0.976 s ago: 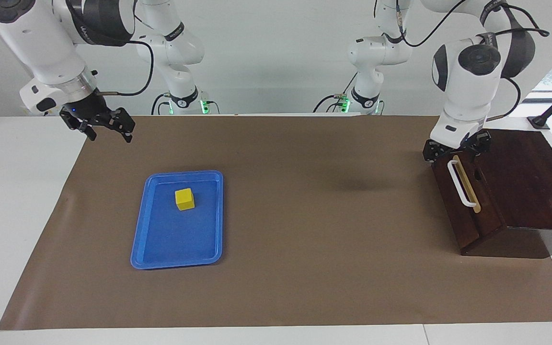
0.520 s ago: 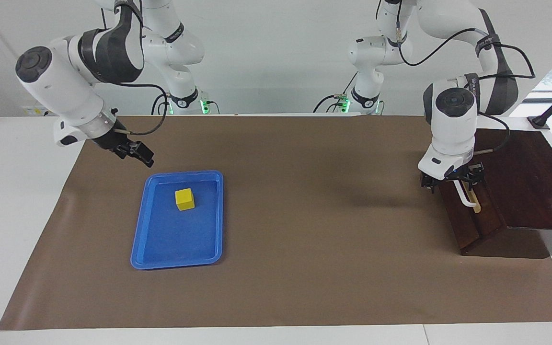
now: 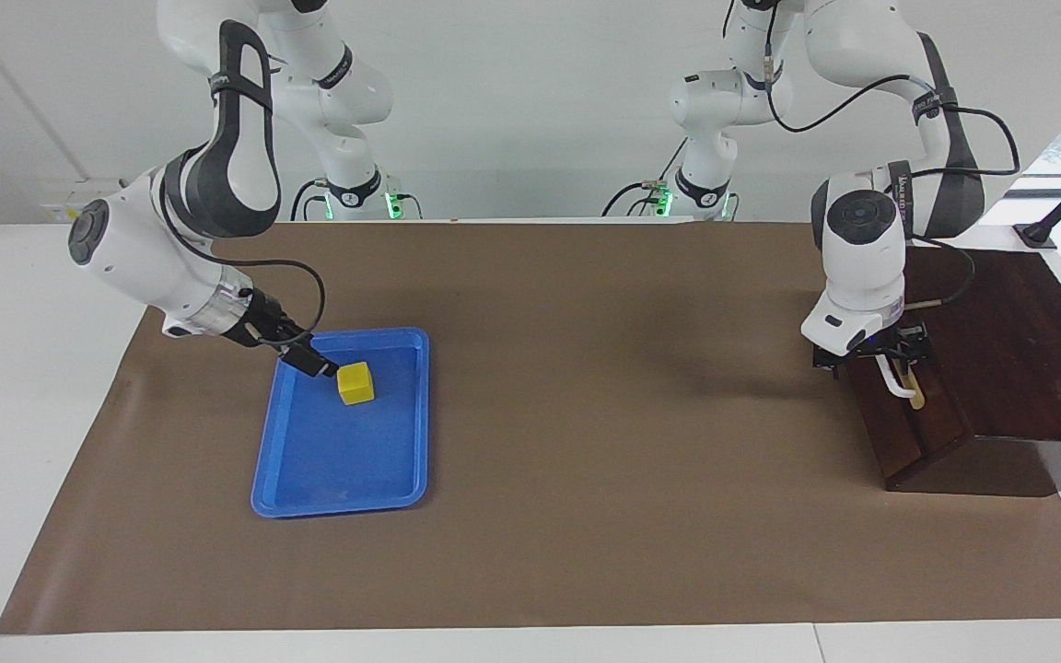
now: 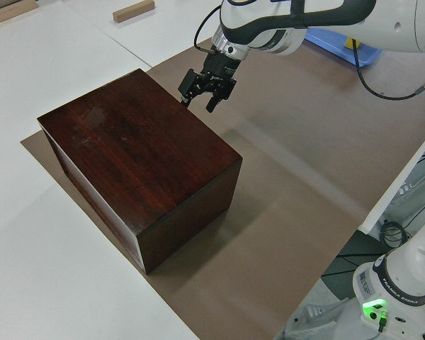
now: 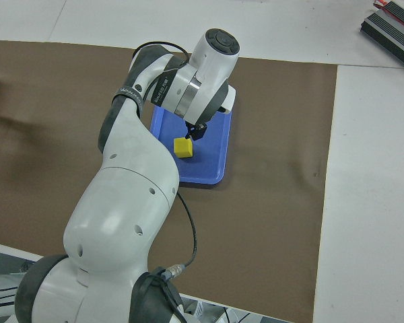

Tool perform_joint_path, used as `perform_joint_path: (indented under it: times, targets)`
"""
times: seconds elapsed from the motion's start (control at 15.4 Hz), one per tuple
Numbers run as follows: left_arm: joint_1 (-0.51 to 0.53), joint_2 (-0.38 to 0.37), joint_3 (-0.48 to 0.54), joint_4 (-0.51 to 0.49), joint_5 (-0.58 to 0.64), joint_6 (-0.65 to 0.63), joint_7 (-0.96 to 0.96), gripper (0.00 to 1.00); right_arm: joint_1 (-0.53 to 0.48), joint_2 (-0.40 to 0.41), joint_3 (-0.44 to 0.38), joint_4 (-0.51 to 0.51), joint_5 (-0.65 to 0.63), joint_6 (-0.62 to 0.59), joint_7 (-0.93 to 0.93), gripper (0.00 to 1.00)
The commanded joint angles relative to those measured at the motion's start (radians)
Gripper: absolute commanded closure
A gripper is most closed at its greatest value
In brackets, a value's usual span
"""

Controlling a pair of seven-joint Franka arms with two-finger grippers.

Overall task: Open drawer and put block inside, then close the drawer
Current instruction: 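Pull the drawer open with the left gripper while the right gripper descends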

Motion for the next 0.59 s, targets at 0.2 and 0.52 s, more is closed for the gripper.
perform_joint_path:
  times: [0.2, 0.52]
  targets:
    - [-0.004, -0.019, -0.002, -0.075, 0.026, 0.059, -0.072, 0.00, -0.073, 0.129, 0.003, 0.019, 0.151, 0.002, 0.021, 0.00]
    - [-0.077, 0.008, -0.007, -0.050, 0.015, 0.100, -0.315, 0.00, -0.077, 0.160, 0.000, 0.005, 0.163, -0.071, 0.038, 0.00]
